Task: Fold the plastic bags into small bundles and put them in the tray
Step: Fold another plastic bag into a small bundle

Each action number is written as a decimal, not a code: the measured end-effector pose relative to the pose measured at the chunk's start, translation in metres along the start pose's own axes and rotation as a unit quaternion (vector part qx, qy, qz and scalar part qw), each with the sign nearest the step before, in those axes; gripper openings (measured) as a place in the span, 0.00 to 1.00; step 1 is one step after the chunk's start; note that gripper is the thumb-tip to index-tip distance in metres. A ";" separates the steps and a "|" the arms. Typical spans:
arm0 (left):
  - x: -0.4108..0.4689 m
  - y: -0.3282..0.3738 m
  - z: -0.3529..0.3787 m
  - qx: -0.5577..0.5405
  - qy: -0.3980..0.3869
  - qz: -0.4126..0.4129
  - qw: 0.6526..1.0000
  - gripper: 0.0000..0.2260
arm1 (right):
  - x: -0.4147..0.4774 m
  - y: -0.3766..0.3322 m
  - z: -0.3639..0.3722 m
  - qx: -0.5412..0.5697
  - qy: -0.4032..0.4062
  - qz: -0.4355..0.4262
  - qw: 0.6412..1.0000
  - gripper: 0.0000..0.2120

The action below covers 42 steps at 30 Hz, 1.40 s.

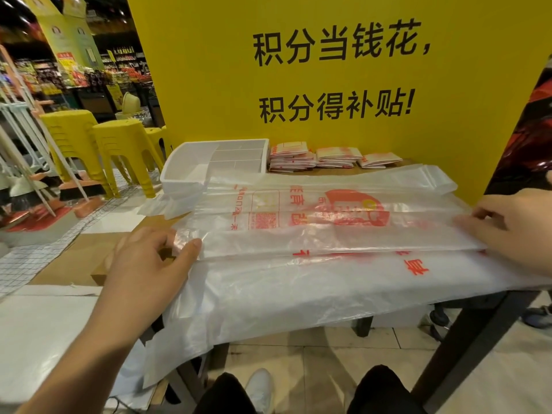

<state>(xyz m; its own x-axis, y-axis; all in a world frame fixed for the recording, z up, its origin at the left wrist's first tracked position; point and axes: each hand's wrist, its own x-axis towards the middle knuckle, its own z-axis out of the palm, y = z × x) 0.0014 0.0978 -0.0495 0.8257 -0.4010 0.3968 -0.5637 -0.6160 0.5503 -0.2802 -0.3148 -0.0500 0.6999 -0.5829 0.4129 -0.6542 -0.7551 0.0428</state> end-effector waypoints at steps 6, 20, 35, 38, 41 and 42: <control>0.002 0.002 -0.003 -0.037 -0.001 -0.021 0.999 0.19 | -0.005 0.026 0.013 0.157 -0.032 0.089 0.983 0.20; 0.000 0.004 0.005 0.002 0.004 -0.060 0.998 0.14 | -0.028 -0.019 -0.030 0.156 -0.037 0.048 0.986 0.20; -0.019 0.053 0.028 0.078 -0.094 0.311 0.942 0.09 | -0.052 -0.072 -0.067 0.322 0.002 -0.081 0.943 0.25; -0.018 0.069 0.029 0.117 -0.091 0.319 0.936 0.11 | -0.051 -0.073 -0.076 0.275 -0.055 -0.136 0.950 0.26; -0.019 0.079 0.029 0.133 -0.064 0.329 0.933 0.11 | -0.046 -0.059 -0.078 0.176 -0.099 -0.187 0.961 0.23; -0.020 0.080 0.030 0.133 -0.050 0.330 0.933 0.10 | -0.046 -0.053 -0.079 0.161 -0.116 -0.191 0.961 0.22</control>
<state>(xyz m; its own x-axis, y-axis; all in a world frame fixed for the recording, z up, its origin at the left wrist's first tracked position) -0.0594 0.0359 -0.0349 0.3074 -0.8060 0.5059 -0.9350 -0.3546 0.0032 -0.3007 -0.2245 0.0003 0.9409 -0.2682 0.2068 -0.2408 -0.9592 -0.1483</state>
